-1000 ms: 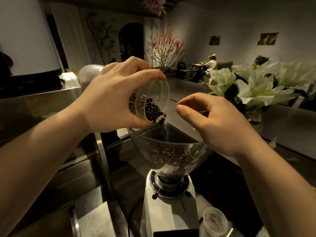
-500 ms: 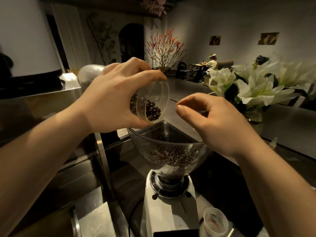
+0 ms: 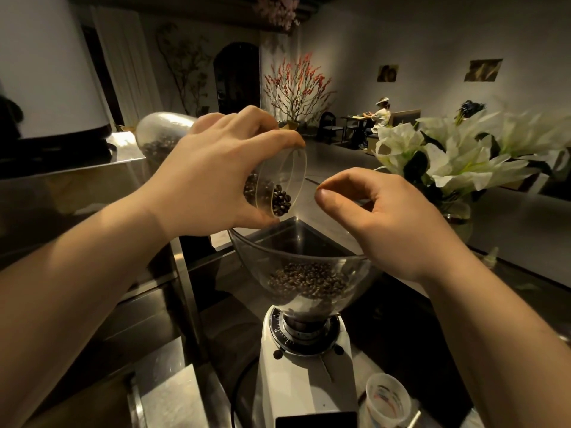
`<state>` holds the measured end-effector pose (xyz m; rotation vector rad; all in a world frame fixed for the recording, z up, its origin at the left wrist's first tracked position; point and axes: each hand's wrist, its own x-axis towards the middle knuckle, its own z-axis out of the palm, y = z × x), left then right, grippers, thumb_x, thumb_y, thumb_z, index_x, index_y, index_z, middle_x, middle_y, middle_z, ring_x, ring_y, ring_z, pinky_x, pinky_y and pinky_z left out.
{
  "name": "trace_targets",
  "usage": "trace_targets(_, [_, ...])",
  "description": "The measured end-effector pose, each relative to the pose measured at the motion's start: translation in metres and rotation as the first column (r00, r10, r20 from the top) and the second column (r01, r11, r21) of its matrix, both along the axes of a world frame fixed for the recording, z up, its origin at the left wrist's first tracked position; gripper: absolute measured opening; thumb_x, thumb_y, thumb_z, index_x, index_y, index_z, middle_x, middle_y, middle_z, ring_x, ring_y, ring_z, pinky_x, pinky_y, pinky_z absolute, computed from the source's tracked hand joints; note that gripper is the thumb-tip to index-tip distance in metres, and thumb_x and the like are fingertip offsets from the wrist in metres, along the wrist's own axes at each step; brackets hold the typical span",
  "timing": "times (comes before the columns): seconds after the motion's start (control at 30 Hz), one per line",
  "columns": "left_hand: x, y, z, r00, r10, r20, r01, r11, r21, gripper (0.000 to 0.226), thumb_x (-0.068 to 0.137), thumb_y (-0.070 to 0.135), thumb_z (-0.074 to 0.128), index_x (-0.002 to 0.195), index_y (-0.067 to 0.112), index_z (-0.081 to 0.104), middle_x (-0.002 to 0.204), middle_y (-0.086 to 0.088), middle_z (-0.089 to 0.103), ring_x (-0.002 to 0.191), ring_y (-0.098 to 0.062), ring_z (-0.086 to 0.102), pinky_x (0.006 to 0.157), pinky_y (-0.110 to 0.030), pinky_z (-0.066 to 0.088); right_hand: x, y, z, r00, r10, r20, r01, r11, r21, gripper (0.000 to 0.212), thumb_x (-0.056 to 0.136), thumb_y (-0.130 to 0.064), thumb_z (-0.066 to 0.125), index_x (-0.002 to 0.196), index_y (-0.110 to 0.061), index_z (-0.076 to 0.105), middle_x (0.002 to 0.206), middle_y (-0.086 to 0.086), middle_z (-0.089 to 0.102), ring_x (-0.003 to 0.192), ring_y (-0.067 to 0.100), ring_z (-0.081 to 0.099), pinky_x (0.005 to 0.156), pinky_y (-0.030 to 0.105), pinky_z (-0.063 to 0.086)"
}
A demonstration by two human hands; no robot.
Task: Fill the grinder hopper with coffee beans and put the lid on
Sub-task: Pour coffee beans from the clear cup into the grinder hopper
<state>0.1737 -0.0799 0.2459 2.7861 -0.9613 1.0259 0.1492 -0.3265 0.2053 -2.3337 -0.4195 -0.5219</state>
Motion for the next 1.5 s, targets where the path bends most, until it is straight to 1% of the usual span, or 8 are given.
trace_targets(0.37, [-0.0006,0.0016,-0.0021,1.000,-0.003,0.010,0.003,1.000,-0.002,0.093,0.071,0.063,0.081,0.154,0.040,0.046,0.144,0.004,0.046,0.124,-0.012,0.036,0.104,-0.035,0.024,0.0005,0.0000,-0.0010,1.000,-0.001,-0.005,0.001,1.000,-0.003,0.048,0.090,-0.079,0.046,0.115,-0.049,0.073,0.110,-0.029,0.074,0.110,-0.001,0.068,0.098,0.048,0.058])
trace_targets(0.57, [0.0031,0.0015,-0.0044,0.997,0.047,0.059,-0.046,0.999,-0.028,0.094,0.072,0.062,0.082,0.155,0.038,0.045,0.144,0.002,0.047,0.129,-0.020,0.047,0.113,-0.042,0.030,0.0003,-0.0007,-0.0010,1.000,-0.004,-0.001,0.004,1.000,-0.007,0.047,0.091,-0.080,0.047,0.116,-0.049,0.073,0.110,-0.028,0.074,0.110,-0.001,0.068,0.099,0.049,0.058])
trace_targets(0.7, [0.0018,0.0039,-0.0052,0.999,0.017,0.045,-0.014,0.998,-0.060,0.093,0.073,0.061,0.083,0.155,0.035,0.047,0.145,0.000,0.048,0.129,-0.019,0.044,0.108,-0.036,0.027,0.0008,-0.0009,-0.0011,1.000,-0.004,0.005,0.004,1.000,-0.004,0.047,0.091,-0.080,0.047,0.115,-0.049,0.073,0.110,-0.028,0.074,0.110,-0.001,0.068,0.098,0.048,0.058])
trace_targets(0.93, [0.0030,0.0020,-0.0040,0.999,0.035,0.042,-0.034,0.999,-0.013,0.094,0.073,0.065,0.080,0.156,0.039,0.044,0.146,0.002,0.047,0.130,-0.019,0.044,0.112,-0.044,0.032,0.0013,-0.0008,-0.0012,1.000,-0.001,0.000,0.001,1.000,-0.001,0.050,0.089,-0.082,0.045,0.115,-0.049,0.073,0.110,-0.028,0.074,0.111,-0.001,0.068,0.098,0.049,0.058])
trace_targets(1.1, [0.0031,0.0021,-0.0027,0.999,0.022,0.042,-0.022,1.000,0.012,0.093,0.072,0.065,0.079,0.155,0.040,0.045,0.145,0.003,0.046,0.128,-0.016,0.039,0.105,-0.036,0.024,0.0017,-0.0006,-0.0011,1.000,0.000,0.002,0.000,1.000,-0.001,0.050,0.089,-0.082,0.045,0.115,-0.049,0.073,0.110,-0.028,0.074,0.111,-0.001,0.068,0.098,0.049,0.058])
trace_targets(1.17, [0.0034,0.0006,-0.0016,0.999,0.021,0.043,-0.023,0.999,0.033,0.092,0.072,0.064,0.080,0.154,0.041,0.045,0.144,0.004,0.046,0.127,-0.015,0.037,0.106,-0.035,0.024,0.0017,-0.0008,-0.0008,1.000,0.000,0.003,0.000,1.000,0.002,0.050,0.089,-0.081,0.045,0.115,-0.048,0.073,0.110,-0.028,0.074,0.111,-0.001,0.068,0.098,0.049,0.058])
trace_targets(1.3, [0.0041,0.0007,-0.0029,0.998,0.030,0.046,-0.031,0.999,0.023,0.093,0.072,0.063,0.082,0.154,0.041,0.044,0.145,0.005,0.046,0.128,-0.016,0.040,0.110,-0.040,0.029,0.0018,-0.0005,-0.0008,1.000,-0.002,0.003,0.002,1.000,0.001,0.050,0.089,-0.081,0.045,0.116,-0.048,0.073,0.111,-0.028,0.074,0.111,-0.001,0.068,0.098,0.049,0.058])
trace_targets(1.5, [0.0033,0.0009,-0.0028,0.999,0.029,0.043,-0.029,1.000,0.000,0.092,0.072,0.063,0.081,0.154,0.040,0.045,0.144,0.004,0.046,0.126,-0.013,0.037,0.104,-0.035,0.023,0.0011,-0.0008,-0.0001,1.000,-0.002,0.003,0.002,1.000,0.001,0.051,0.089,-0.081,0.045,0.115,-0.048,0.073,0.110,-0.028,0.075,0.110,-0.002,0.068,0.098,0.048,0.058])
